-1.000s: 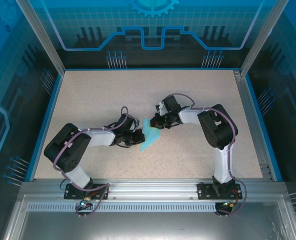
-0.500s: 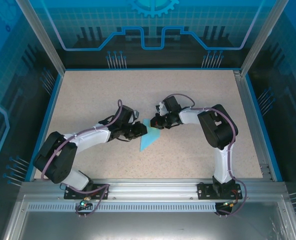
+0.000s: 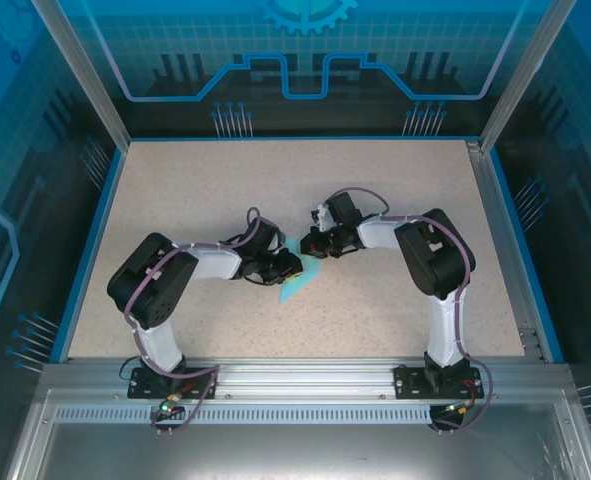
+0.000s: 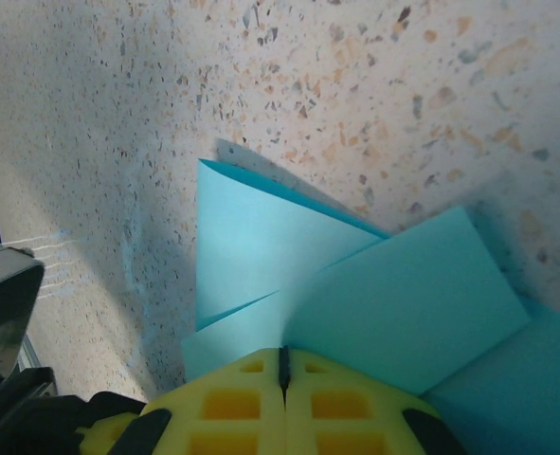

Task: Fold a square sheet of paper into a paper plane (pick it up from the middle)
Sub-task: Fourth fold the wing at the center of the table.

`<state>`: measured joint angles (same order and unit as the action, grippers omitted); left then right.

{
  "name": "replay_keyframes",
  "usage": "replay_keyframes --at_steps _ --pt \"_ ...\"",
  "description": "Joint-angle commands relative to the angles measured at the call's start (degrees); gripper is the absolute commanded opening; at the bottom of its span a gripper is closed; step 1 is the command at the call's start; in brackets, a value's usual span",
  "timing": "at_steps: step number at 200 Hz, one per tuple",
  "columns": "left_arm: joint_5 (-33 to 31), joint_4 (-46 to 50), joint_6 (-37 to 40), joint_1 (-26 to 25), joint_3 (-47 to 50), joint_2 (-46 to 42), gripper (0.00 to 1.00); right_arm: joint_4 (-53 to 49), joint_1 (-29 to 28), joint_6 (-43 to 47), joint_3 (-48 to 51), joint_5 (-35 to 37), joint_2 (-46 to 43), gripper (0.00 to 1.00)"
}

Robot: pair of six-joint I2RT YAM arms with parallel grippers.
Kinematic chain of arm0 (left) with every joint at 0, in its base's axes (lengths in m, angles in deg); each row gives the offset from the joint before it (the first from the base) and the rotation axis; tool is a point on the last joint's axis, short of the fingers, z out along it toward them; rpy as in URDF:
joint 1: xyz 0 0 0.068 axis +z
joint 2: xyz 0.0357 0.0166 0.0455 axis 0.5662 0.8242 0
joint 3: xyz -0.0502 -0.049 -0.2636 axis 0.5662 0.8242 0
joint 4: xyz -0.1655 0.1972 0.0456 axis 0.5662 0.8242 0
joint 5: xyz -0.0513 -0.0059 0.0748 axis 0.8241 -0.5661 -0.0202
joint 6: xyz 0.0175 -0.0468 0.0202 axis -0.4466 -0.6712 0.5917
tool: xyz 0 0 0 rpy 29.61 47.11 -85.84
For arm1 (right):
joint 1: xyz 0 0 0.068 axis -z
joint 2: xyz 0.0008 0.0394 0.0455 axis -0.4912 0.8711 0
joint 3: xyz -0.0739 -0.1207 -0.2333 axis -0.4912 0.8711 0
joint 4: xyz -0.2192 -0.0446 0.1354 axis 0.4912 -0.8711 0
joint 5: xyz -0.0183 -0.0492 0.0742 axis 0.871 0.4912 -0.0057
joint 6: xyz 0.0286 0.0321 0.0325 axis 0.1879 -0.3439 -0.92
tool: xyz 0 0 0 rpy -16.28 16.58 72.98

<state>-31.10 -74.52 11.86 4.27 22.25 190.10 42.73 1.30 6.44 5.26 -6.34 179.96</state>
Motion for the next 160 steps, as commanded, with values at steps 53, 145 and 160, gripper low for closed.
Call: replay_keyframes --at_steps 53,145,160 --pt "-0.3 4.8 2.3 0.2 10.6 -4.2 0.19 -4.6 -0.2 0.2 2.7 5.6 3.3 0.02" --pt "4.0 12.2 9.6 0.2 12.6 -10.7 0.20 -4.8 -0.3 0.0 2.8 5.8 3.8 0.02" --pt "3.7 13.7 10.4 0.2 12.7 -11.9 0.20 -5.1 -0.3 0.0 2.7 5.8 3.7 0.02"
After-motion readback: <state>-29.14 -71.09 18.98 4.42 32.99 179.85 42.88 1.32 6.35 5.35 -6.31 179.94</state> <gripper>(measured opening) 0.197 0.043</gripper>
